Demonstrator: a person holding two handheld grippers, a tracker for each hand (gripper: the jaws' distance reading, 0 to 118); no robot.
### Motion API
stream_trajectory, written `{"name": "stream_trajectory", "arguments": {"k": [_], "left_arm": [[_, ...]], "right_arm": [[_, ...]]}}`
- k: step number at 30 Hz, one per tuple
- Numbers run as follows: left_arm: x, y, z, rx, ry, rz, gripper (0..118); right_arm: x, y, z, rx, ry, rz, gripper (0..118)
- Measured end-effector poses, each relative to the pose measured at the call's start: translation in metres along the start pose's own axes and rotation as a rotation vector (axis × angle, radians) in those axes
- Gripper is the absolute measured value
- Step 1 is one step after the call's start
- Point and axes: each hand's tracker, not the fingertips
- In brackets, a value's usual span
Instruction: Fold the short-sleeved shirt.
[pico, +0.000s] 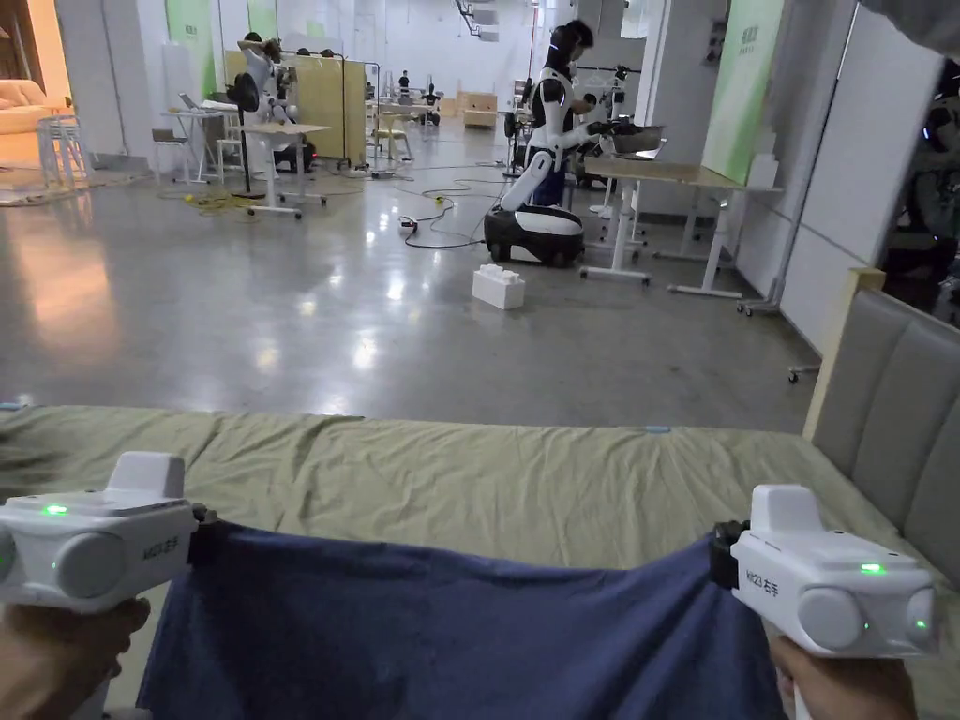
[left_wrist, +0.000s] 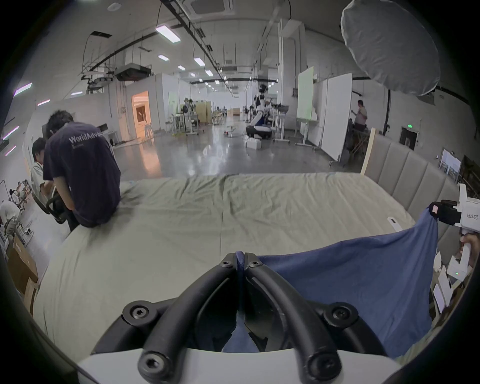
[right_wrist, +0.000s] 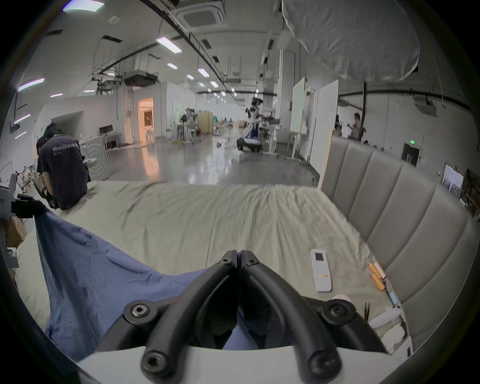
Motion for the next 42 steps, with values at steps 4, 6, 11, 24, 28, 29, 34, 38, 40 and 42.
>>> {"name": "stream_trajectory", "arguments": {"k": [4,6,11,24,28,29,34,38,40,42], "left_arm": [[-0.003,0.024,0.035,0.062,0.009,0.002,4],[-0.006,0.039,0.053,0.096,0.01,0.003,4],[-0.013,0.077,0.08,0.156,0.024,0.012,4],[-0.019,0.183,0.09,0.278,0.071,-0.019,4],[-0.026,0.209,0.085,0.306,0.085,-0.009,4],[-0.027,0.215,0.082,0.308,0.087,-0.007,4],[-0.033,0.232,0.075,0.335,0.095,0.005,4],[-0.038,0.239,0.073,0.35,0.117,-0.004,4],[-0.043,0.238,0.071,0.352,0.122,-0.002,4],[-0.046,0.233,0.07,0.351,0.123,0.001,4]], "right_arm": [[0.0,0.034,0.032,0.082,-0.007,0.007,2],[0.001,0.053,0.044,0.099,-0.016,0.005,2],[0.005,0.097,0.066,0.182,-0.026,0.009,2],[0.013,0.215,0.061,0.33,-0.083,0.048,2],[0.005,0.242,0.056,0.362,-0.101,0.055,2],[0.004,0.247,0.053,0.369,-0.105,0.057,2],[-0.007,0.267,0.044,0.405,-0.126,0.083,2],[-0.011,0.271,0.039,0.419,-0.123,0.081,2],[-0.014,0.27,0.038,0.423,-0.118,0.084,2],[-0.017,0.262,0.036,0.428,-0.115,0.096,2]]}}
